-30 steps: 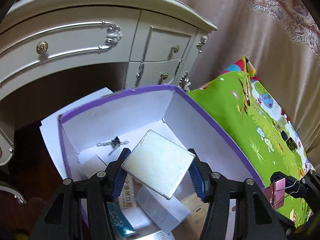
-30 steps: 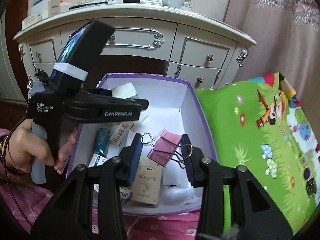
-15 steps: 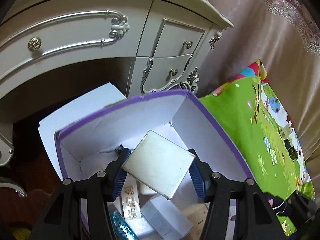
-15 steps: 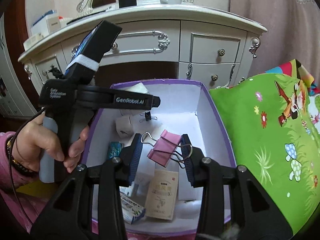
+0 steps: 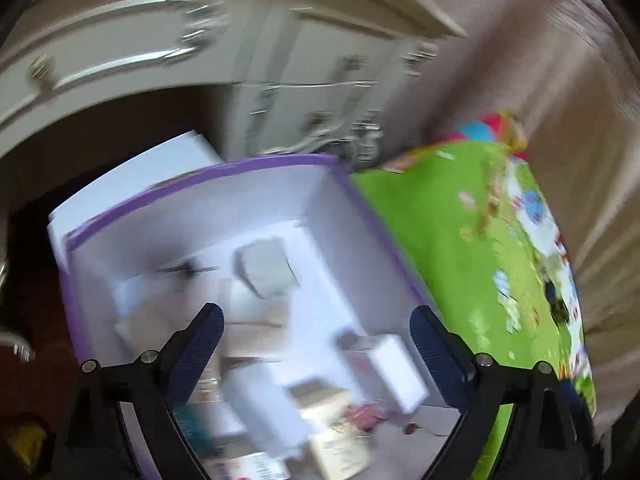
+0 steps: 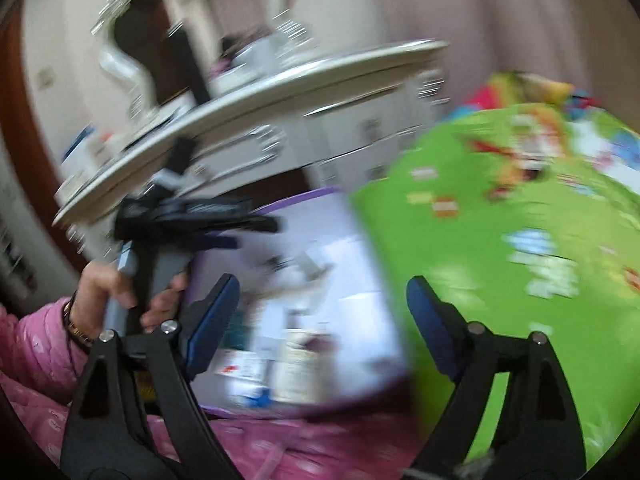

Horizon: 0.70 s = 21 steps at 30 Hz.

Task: Organize rigid objects
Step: 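Move both tools back over the remaining boxes on the mat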

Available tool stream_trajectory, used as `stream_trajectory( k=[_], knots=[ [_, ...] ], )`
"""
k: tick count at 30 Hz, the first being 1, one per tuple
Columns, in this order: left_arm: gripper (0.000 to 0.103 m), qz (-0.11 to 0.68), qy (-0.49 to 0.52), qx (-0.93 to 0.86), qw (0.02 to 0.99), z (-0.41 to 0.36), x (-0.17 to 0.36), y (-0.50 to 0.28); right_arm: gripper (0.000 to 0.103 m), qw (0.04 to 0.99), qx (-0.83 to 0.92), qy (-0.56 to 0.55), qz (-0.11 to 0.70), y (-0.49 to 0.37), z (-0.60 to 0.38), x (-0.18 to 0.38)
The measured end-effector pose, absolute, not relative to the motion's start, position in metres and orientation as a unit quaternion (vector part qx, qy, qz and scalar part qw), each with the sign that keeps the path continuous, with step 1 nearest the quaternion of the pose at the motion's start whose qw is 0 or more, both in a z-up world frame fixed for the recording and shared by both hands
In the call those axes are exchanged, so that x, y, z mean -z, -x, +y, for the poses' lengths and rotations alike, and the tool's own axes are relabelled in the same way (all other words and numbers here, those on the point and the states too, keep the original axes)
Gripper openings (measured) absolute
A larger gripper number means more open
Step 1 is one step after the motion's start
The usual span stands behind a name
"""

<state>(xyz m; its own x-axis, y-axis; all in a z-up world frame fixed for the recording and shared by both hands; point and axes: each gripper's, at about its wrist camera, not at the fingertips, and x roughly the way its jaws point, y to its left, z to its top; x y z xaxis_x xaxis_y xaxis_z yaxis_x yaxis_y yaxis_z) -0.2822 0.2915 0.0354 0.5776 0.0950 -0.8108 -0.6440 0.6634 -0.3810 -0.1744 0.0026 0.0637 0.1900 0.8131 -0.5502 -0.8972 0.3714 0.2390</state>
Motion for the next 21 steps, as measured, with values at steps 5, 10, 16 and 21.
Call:
stream_trajectory(
  k=[5,10,16,21],
  knots=[
    [0.096,0.439,0.213,-0.116,0.865,0.183,-0.035,0.199,0.091,0.853,-0.402,0.035,0.331,0.121,-0.101,-0.051],
    [0.096,0.459,0.081,-0.011,0.885,0.076,-0.023,0.097,0.091,0.889,-0.268,-0.005,0.372,0.059,-0.201,-0.031],
    [0.096,0.464,-0.025,0.029,0.885,-0.004,-0.007,-0.009,0.091,0.897,-0.189,0.029,0.399,-0.029,-0.272,-0.018],
    [0.102,0.46,-0.017,0.036,0.887,-0.011,0.006,-0.031,0.092,0.88,-0.192,0.08,0.427,-0.103,-0.285,0.0]
  ],
)
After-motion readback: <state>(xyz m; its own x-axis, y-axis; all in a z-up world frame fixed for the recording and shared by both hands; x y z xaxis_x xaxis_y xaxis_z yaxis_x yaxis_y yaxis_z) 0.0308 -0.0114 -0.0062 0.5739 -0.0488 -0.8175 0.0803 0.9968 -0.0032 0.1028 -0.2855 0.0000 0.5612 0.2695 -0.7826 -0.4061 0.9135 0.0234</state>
